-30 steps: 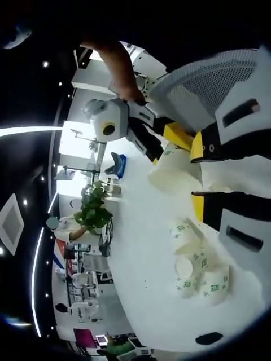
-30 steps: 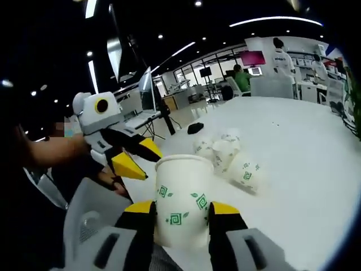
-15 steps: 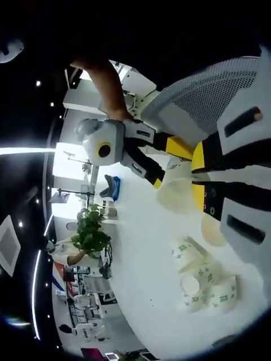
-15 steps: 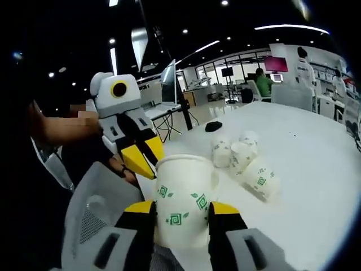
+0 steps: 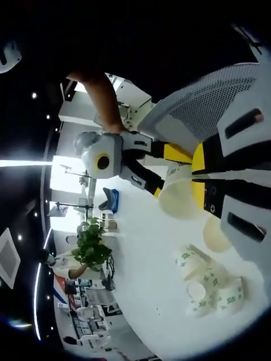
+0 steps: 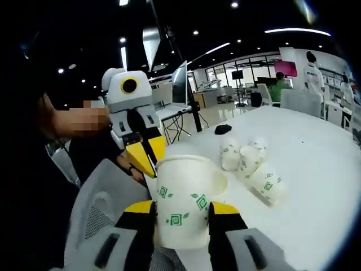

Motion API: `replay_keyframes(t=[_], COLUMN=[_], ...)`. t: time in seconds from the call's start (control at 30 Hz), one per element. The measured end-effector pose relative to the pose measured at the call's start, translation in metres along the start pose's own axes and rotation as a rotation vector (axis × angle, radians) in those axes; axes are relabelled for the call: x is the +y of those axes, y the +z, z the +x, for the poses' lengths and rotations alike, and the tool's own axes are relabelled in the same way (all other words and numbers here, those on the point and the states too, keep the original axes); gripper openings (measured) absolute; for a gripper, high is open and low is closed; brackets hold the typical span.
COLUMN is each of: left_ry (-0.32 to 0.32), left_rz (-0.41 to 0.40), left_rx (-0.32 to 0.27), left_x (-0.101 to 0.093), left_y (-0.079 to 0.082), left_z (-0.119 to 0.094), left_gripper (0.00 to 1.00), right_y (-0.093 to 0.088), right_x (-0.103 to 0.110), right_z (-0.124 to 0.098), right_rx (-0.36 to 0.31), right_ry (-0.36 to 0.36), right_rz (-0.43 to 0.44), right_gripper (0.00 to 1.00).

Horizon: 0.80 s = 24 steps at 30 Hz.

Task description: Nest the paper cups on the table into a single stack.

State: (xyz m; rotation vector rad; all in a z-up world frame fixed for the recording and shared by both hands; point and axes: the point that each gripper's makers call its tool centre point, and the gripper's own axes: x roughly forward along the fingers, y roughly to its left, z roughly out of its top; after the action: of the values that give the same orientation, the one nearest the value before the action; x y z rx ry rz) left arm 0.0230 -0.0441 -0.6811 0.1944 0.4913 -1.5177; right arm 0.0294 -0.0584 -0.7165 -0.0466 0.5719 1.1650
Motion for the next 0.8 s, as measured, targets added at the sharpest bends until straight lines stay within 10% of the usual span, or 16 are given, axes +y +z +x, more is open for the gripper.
replay_keyframes(t=[0.8], left_ry=[-0.070], left_rz=[0.012], left_rx=[0.069], left_x=[-0.014], left_y=[-0.005], left_z=[-0.006], left_gripper=[0.00], right_y=[0.004], right_x=[-0.002], right_z=[0.001], right_rx=[-0.010], right_ry=[-0.001], right_rz=[-0.012], right_gripper=[0.45])
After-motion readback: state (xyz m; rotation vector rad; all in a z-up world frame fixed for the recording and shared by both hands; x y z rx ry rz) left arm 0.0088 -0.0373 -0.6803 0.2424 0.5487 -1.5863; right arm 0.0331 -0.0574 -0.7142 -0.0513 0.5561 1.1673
